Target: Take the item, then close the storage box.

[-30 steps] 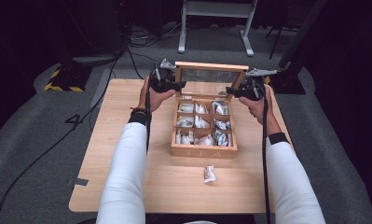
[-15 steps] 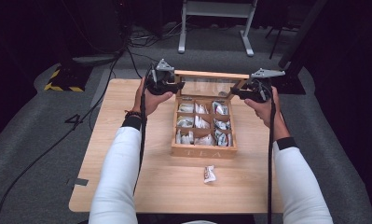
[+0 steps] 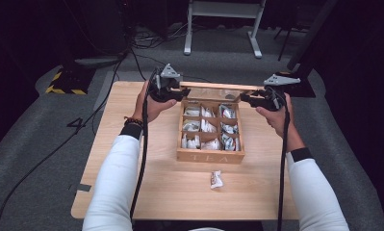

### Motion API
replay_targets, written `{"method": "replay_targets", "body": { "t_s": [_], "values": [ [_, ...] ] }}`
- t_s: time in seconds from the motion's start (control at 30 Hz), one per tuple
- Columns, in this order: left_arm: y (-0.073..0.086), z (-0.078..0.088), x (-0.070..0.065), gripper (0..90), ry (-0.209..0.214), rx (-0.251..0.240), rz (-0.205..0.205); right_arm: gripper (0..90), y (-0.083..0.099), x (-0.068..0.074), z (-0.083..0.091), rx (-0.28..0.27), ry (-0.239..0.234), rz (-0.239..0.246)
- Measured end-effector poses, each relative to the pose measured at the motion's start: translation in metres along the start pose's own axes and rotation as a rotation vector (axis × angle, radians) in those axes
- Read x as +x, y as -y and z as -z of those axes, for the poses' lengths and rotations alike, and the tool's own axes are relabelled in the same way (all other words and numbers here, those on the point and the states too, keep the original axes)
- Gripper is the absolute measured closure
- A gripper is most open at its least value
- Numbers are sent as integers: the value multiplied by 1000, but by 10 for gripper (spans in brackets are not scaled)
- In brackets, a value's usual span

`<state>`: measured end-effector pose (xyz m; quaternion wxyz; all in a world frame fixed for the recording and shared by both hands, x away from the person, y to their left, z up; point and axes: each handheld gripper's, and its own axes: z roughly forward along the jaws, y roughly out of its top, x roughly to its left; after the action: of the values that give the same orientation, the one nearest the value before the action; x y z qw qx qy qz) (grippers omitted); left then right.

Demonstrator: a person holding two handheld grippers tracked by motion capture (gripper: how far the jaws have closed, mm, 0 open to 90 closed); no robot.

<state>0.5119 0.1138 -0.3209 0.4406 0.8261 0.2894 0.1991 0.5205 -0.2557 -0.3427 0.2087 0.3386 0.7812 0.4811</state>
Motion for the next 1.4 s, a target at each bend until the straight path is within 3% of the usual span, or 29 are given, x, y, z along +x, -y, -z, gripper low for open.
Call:
{"method": "replay_targets", "body": {
  "t_s": [0.7, 0.93, 1.1, 1.4],
  "values": [
    [10, 12, -20, 551, -10, 24, -71, 531, 12, 14, 22, -8, -39, 40],
    [15, 20, -24, 556, -2, 22, -58, 535, 14, 20, 27, -13, -44, 55],
    [19, 24, -28, 569, 1, 28, -72, 535, 15, 24, 30, -2, -38, 82],
    [25, 28, -33, 568, 4, 31, -71, 530, 21, 29, 38, -5, -47, 86]
  ]
}}
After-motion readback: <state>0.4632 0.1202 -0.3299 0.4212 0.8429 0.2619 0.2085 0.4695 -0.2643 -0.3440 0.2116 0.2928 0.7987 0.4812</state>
